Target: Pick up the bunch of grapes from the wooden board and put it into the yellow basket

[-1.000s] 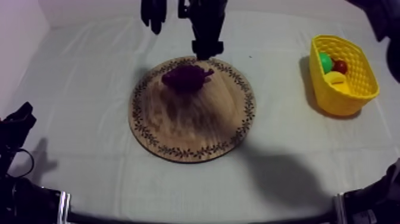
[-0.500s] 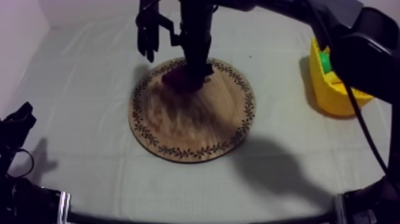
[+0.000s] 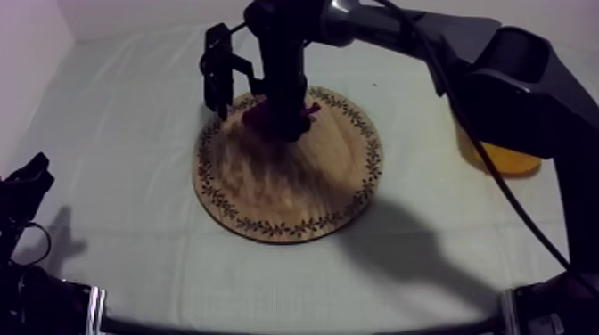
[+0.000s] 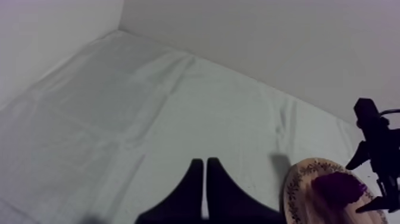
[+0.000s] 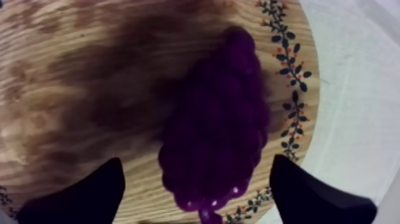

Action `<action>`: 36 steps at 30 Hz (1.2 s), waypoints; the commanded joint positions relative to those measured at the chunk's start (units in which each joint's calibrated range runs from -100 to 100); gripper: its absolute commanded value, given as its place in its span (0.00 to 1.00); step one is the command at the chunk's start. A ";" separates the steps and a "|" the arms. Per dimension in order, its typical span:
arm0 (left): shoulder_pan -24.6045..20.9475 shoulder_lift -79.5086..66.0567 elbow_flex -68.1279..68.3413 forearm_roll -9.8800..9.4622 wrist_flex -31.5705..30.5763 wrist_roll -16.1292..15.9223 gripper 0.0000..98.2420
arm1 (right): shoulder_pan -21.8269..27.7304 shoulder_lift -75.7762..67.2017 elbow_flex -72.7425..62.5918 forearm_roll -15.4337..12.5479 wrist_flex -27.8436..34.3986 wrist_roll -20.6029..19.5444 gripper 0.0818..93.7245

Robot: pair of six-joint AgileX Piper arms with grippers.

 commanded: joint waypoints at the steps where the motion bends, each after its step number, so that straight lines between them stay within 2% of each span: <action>1: 0.02 0.02 -0.04 0.01 -0.02 0.02 0.00 | 0.01 0.64 -0.61 0.00 0.29 0.16 0.78; 18: 0.02 0.02 -0.04 0.01 -0.02 0.02 0.00 | -0.94 3.12 -2.87 0.58 -0.51 -1.54 0.41; 36: 0.02 0.02 -0.04 0.01 -0.02 0.02 0.00 | 0.54 -14.25 -2.58 -0.01 4.16 -2.10 0.40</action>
